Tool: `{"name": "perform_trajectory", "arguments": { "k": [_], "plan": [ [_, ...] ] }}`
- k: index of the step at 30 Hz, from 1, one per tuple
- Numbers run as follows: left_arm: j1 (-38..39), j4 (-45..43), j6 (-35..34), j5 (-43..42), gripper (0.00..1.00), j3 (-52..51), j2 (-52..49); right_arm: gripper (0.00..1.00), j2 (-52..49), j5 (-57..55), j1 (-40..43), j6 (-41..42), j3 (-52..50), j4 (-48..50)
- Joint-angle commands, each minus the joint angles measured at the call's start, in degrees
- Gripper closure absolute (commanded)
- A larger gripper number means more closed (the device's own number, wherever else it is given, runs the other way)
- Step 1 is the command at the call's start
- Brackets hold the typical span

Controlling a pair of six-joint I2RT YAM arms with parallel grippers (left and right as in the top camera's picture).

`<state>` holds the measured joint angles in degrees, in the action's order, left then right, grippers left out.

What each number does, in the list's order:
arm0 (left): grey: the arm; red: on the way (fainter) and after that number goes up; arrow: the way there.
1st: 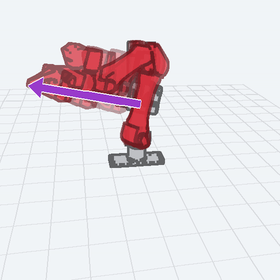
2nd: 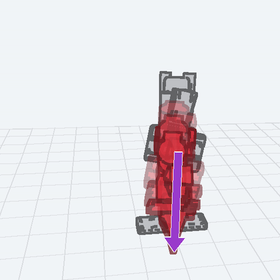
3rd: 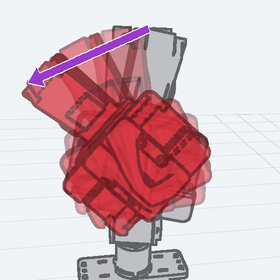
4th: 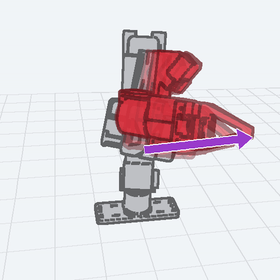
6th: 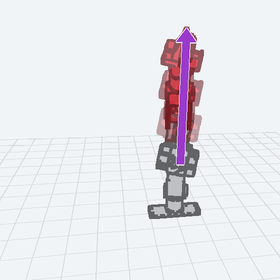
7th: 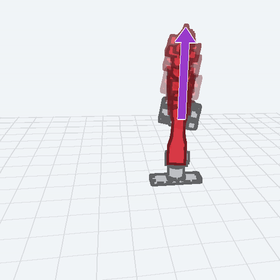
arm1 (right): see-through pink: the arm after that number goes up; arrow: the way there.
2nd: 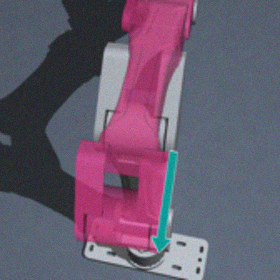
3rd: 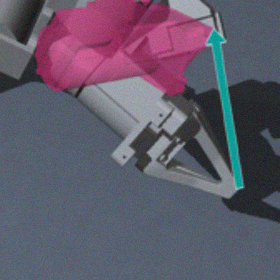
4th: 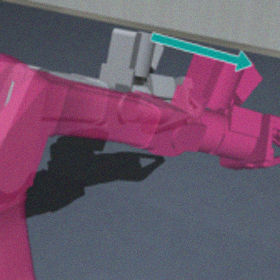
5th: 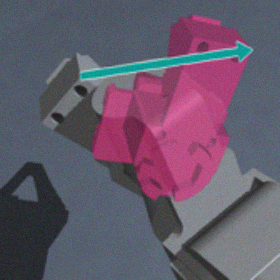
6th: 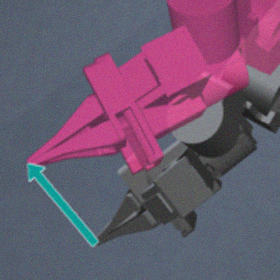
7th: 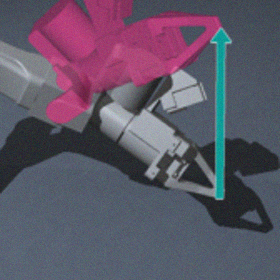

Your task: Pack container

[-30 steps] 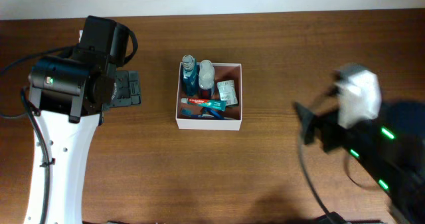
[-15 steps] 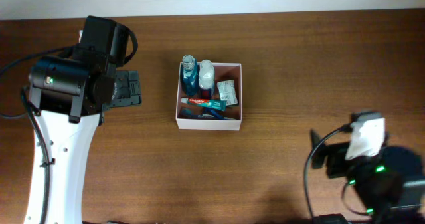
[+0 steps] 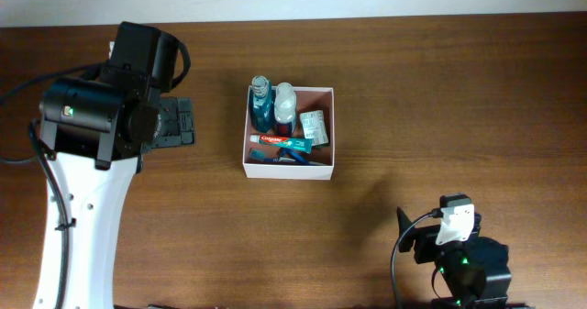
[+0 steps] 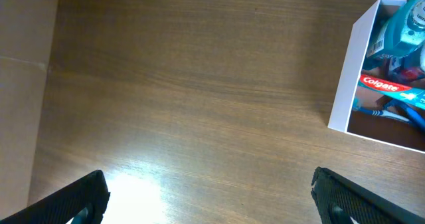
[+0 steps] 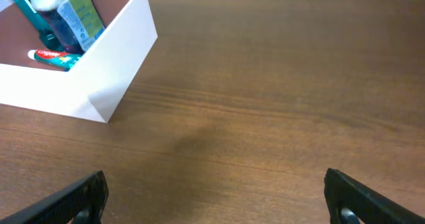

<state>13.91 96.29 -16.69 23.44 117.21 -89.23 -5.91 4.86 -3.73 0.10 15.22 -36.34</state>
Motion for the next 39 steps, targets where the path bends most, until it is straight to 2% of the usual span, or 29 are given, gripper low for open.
{"name": "perform_trajectory", "arguments": {
  "k": [1, 8, 39],
  "plan": [
    [0.2, 0.0, 0.4, 0.8, 0.0, 0.2, 0.9, 0.01, 2.6, 0.7, 0.5, 2.3, -2.6, 0.7],
    [0.2, 0.0, 0.4, 0.8, 0.01, 0.2, 0.9, 0.01, 3.0, 0.6, 0.5, 2.3, -6.2, 0.6],
    [-0.6, 0.4, 0.5, 1.6, 0.01, 0.1, 1.6, 0.01, 3.0, 0.5, 0.5, 2.3, -6.2, 0.7]
  ]
}}
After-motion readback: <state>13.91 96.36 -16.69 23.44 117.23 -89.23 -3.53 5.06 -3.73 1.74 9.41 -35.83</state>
